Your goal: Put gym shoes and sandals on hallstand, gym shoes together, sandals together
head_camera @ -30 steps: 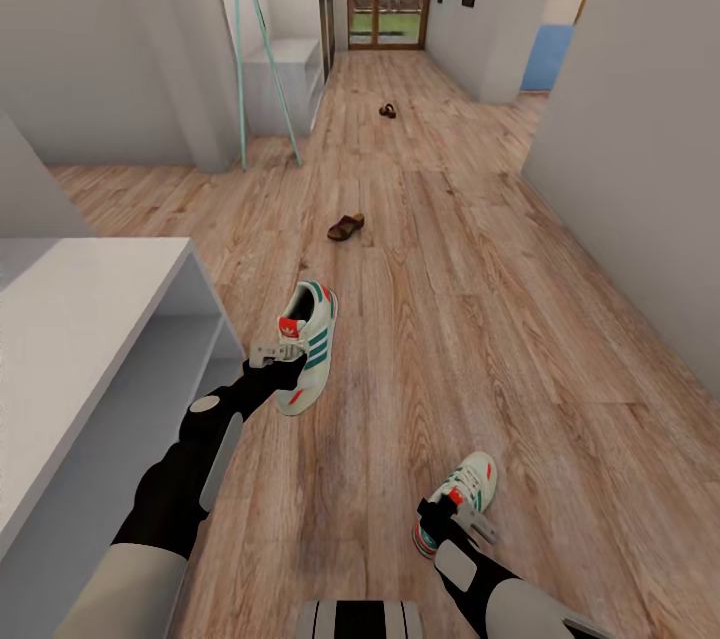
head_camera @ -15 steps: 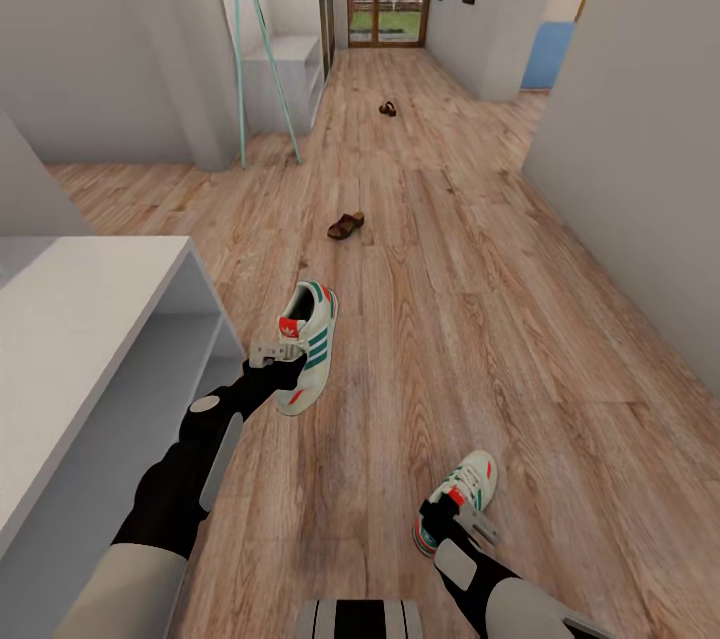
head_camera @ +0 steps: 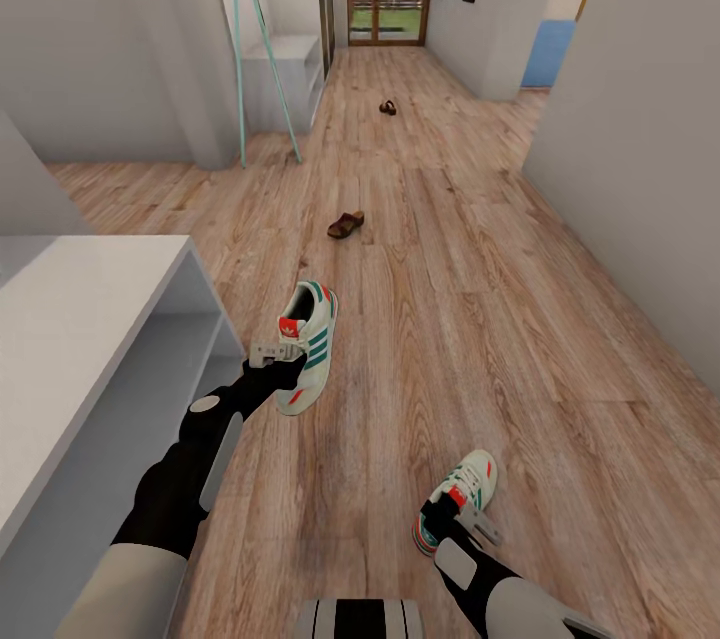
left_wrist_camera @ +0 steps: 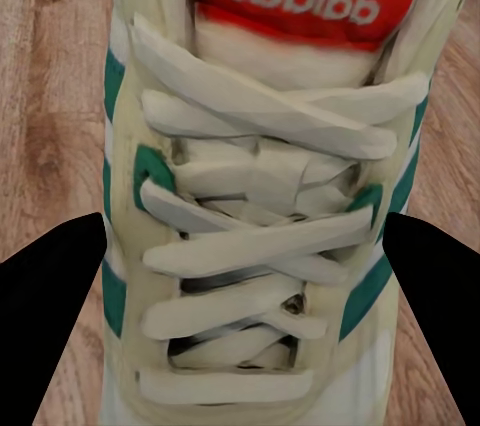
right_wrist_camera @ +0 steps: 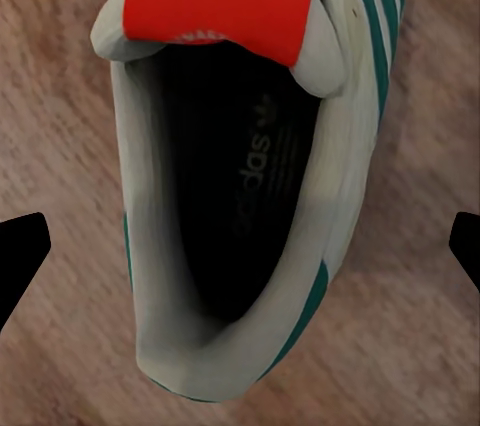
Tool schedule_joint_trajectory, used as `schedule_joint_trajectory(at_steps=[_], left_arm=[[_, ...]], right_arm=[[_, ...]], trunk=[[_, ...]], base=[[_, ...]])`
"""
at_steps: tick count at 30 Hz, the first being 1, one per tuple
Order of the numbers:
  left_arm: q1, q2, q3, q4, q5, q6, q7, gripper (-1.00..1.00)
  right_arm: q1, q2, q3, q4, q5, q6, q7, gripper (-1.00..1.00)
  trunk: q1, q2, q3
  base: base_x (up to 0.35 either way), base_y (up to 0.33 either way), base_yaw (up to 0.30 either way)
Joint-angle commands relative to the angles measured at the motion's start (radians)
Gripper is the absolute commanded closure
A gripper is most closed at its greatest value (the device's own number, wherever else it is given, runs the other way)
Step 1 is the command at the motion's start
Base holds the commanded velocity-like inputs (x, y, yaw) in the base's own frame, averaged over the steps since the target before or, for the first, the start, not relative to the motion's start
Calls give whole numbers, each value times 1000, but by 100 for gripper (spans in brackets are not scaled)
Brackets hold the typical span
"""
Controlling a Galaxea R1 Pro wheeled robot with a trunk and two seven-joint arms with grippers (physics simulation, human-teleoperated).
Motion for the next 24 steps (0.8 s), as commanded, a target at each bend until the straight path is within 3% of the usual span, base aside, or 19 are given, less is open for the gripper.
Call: schedule_joint_trajectory(at_steps=[1,24], left_arm=[[0,0,0,0,0,0,0,100],[0,0,0,0,0,0,0,100]], right_arm=[[0,0,0,0,0,0,0,-100],[-4,0,3,0,4,0,3,-100]], trunk=[[0,0,0],[0,0,-23]], base=[[0,0,0],[0,0,6]])
